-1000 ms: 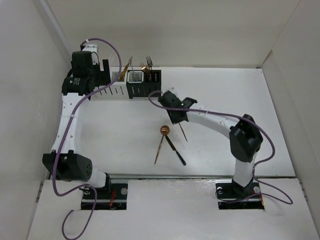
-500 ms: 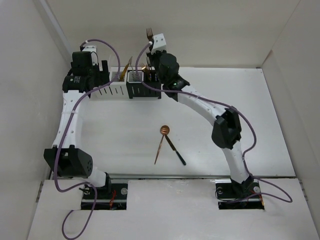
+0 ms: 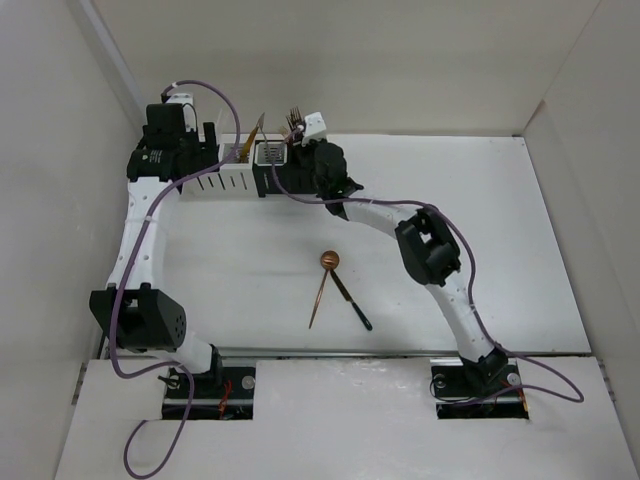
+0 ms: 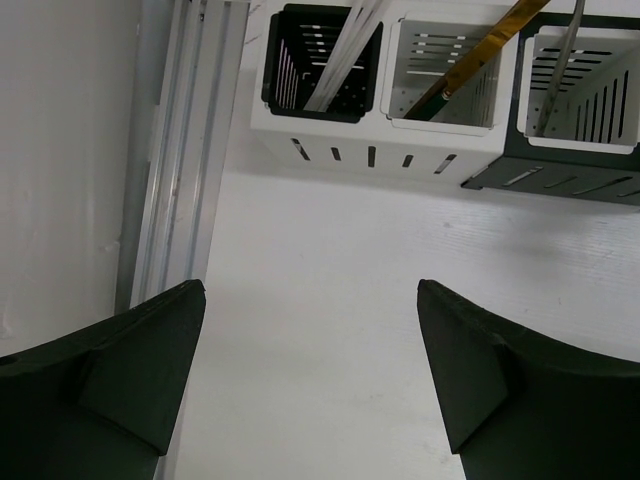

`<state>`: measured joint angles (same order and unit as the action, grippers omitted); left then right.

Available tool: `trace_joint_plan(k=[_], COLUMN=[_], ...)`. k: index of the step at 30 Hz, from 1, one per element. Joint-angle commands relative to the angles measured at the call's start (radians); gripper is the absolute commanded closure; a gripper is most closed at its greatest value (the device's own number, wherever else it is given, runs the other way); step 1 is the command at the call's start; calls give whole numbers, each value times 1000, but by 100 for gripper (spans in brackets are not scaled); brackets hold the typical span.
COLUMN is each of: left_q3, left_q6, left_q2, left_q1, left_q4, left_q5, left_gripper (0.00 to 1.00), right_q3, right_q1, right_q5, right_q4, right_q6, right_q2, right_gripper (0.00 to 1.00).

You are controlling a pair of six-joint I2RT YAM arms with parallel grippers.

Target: Sort the eating utensils into containers

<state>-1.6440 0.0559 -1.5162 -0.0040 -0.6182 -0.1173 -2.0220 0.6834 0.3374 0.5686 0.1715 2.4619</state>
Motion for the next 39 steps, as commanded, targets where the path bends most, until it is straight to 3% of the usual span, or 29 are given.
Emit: trace_joint_plan(k=[1, 3, 4, 7, 12, 13, 14, 17, 18, 20, 24, 29, 33, 39], left_q3=[4, 4, 4, -7, -25, -34, -34, -34, -34, -43, -43, -43, -24, -14], left_q6=[10, 10, 10, 1, 1, 1, 1, -8, -8, -8, -18, -18, -18, -18], left_q2=[10, 1, 1, 1, 1, 1, 1, 1, 1, 1, 1, 20, 39, 57], left_q1=[12, 12, 12, 21, 21, 21, 21, 21, 21, 21, 21, 10, 10, 10], left_q4=[23, 23, 23, 23, 23, 23, 23, 14, 14, 14, 14, 14, 14, 14], left_q5=[-12, -12, -12, -1, 8, 18, 18, 18, 18, 39, 68, 82, 82, 53], left_gripper=[15, 15, 15, 15, 15, 15, 15, 15, 15, 15, 15, 15, 15, 15], right_q3=[84, 149, 158, 158, 276, 334, 354, 449, 506, 711, 917, 993, 993, 974], right_q1=[-5, -5, -5, -5, 4, 17, 18, 39, 53, 117, 188, 197, 208, 231], right_q5=[-70, -116, -135, -161, -170, -193, -193, -139, -164, -262, -340, -333, -278, -267], right_q4=[129, 111, 73, -176, -631, -720, -924, -1346, -1393, -1385, -1317, -1239, -1215, -1141], right_q6=[-63, -63, -63, -43, -43, -43, -62, -261, -300, -407, -503, -530, -552, -561], right_q2=[-142, -199, -265, -368, -654, -690, -714, -727, -748, -840, -931, -925, -834, -756], right_gripper=[67, 43, 25, 13, 6, 0, 0, 0, 4, 6, 6, 10, 22, 31])
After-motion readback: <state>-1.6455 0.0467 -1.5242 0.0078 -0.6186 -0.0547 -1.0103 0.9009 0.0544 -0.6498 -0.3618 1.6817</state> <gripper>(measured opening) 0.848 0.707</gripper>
